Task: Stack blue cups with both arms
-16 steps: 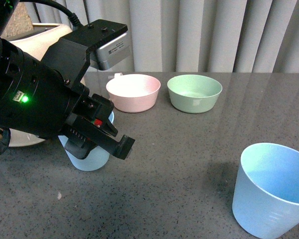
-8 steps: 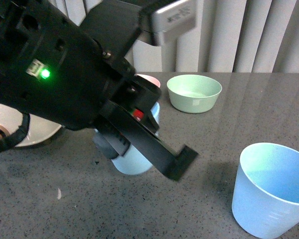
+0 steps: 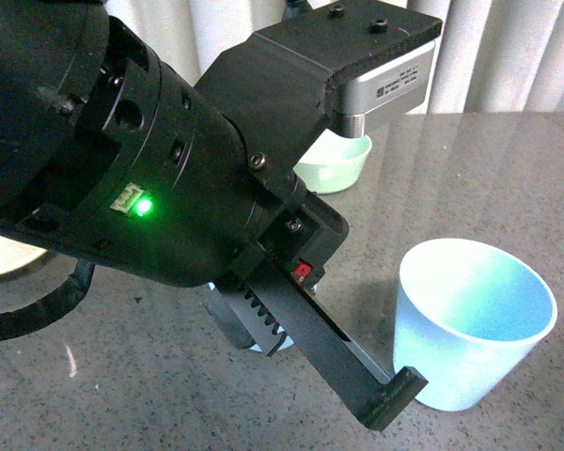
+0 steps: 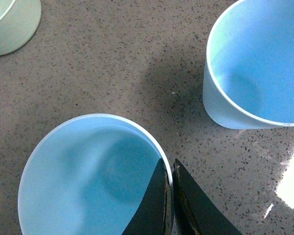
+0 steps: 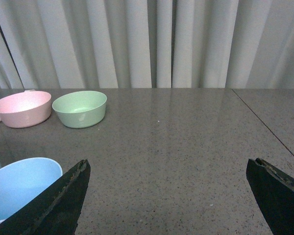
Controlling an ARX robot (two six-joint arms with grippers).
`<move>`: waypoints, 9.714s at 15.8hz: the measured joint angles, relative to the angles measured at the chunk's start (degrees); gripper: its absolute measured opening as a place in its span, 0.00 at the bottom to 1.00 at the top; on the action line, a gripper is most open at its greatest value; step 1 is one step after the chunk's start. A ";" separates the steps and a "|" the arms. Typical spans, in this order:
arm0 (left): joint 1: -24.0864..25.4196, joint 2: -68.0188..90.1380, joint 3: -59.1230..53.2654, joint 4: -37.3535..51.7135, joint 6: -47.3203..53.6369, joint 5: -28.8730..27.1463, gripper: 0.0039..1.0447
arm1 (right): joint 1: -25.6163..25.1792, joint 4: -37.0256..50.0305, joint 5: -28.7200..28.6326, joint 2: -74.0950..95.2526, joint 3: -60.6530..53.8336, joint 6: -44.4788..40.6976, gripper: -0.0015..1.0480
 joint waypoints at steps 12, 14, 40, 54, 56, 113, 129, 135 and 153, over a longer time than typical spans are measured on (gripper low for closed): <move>-1.07 4.39 2.73 -1.07 2.43 2.27 0.54 | 0.00 0.00 0.00 0.00 0.00 0.00 0.94; -1.07 3.52 3.54 -1.40 1.36 3.08 0.73 | 0.00 0.00 0.00 0.00 0.00 0.00 0.94; 34.53 -48.89 -42.95 41.29 -21.27 -12.52 0.00 | 0.00 -0.02 0.02 0.00 0.00 0.00 0.94; 39.08 -70.69 -56.24 33.64 -21.44 -7.76 0.01 | 0.00 0.00 0.00 0.00 0.00 0.00 0.94; 39.08 -72.67 -57.66 34.77 -21.44 -7.76 0.01 | 0.00 0.00 0.00 0.00 0.00 0.00 0.94; 39.08 -91.12 -57.96 15.15 -21.53 -7.78 0.94 | 27.45 0.28 0.59 71.12 44.57 10.08 0.02; 39.08 -91.12 -57.96 15.15 -21.53 -7.78 0.94 | 27.82 0.72 1.99 73.42 47.19 12.11 0.63; 39.08 -91.12 -57.96 15.15 -21.51 -7.78 0.94 | 7.96 11.30 -1.95 54.05 31.91 20.70 0.94; 39.08 -91.12 -57.96 15.15 -21.51 -7.78 0.94 | 0.00 7.85 0.02 8.07 0.00 0.17 0.02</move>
